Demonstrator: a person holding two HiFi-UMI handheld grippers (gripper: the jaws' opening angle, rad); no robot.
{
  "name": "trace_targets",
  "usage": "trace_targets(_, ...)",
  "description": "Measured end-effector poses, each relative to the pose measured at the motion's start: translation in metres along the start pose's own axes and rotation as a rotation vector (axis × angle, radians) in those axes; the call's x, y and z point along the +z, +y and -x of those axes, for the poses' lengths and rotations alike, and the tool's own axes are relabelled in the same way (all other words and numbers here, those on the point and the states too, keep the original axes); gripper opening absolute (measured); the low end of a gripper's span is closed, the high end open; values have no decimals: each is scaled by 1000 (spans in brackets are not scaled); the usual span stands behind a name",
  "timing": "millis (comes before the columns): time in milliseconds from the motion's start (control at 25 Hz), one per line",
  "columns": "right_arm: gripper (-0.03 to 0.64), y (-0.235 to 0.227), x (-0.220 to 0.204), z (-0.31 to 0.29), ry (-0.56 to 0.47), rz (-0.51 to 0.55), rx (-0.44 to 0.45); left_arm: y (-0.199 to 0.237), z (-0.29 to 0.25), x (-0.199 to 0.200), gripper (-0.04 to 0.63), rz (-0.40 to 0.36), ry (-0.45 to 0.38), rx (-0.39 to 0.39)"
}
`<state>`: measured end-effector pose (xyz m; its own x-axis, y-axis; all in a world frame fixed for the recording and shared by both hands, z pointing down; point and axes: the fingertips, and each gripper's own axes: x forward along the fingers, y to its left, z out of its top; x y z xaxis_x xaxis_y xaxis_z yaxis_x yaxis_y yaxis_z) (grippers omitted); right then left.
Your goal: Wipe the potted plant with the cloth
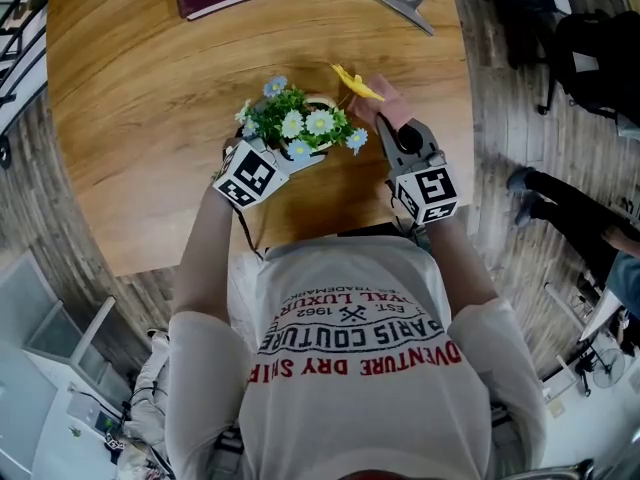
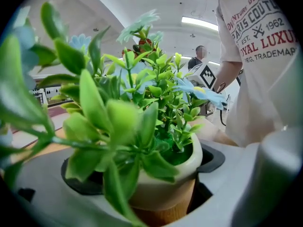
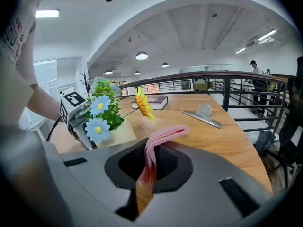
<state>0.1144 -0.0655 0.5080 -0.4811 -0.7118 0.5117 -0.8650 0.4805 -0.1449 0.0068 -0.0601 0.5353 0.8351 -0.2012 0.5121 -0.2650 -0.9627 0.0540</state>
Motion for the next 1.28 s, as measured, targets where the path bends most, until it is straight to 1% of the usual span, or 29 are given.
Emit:
trace_targets(160, 35, 9, 0, 1, 1, 16, 5, 2, 5, -2, 537, 19, -3, 37)
trace_targets(320, 35, 13, -1, 4, 3, 15, -4, 5, 14, -5, 537, 49, -9, 93)
trace_targets(520, 35, 18, -6, 11, 11, 15, -12, 7, 28, -8, 537, 116, -50, 194)
trace_targets(680, 35, 20, -8, 18, 8, 4, -33, 1, 41, -20, 535, 168, -27, 257)
trace_targets(800, 35, 23, -4, 27, -10, -2, -54, -5, 60, -16, 535, 221, -60, 311)
trace_targets(920, 35, 21, 8, 40, -55, -16, -89, -8, 81, -3, 532, 246, -93, 368)
trace_targets(960, 35, 20, 14, 45, -73, -17, -101, -7, 89, 3, 529, 259, -111, 398)
trace_targets(1000, 35, 19, 20, 51, -91, -11, -113, -5, 99, 11, 503, 271, -135, 443)
trace_targets(1040, 35, 18, 27, 56, -109, 2, -124, -2, 111, 19, 388, 278, -164, 499)
trace_targets(1080, 35, 19, 34, 60, -126, 19, -134, 2, 122, 28, 222, 279, -193, 554)
trace_targets(1120, 35, 19, 42, 64, -145, 41, -142, 4, 131, 38, 174, 273, -218, 591)
trace_targets(1200, 35, 22, 59, 70, -182, 89, -151, 7, 143, 55, 167, 250, -249, 619)
trace_targets(1280, 35, 26, 75, 74, -218, 132, -148, 10, 153, 72, 104, 218, -268, 647)
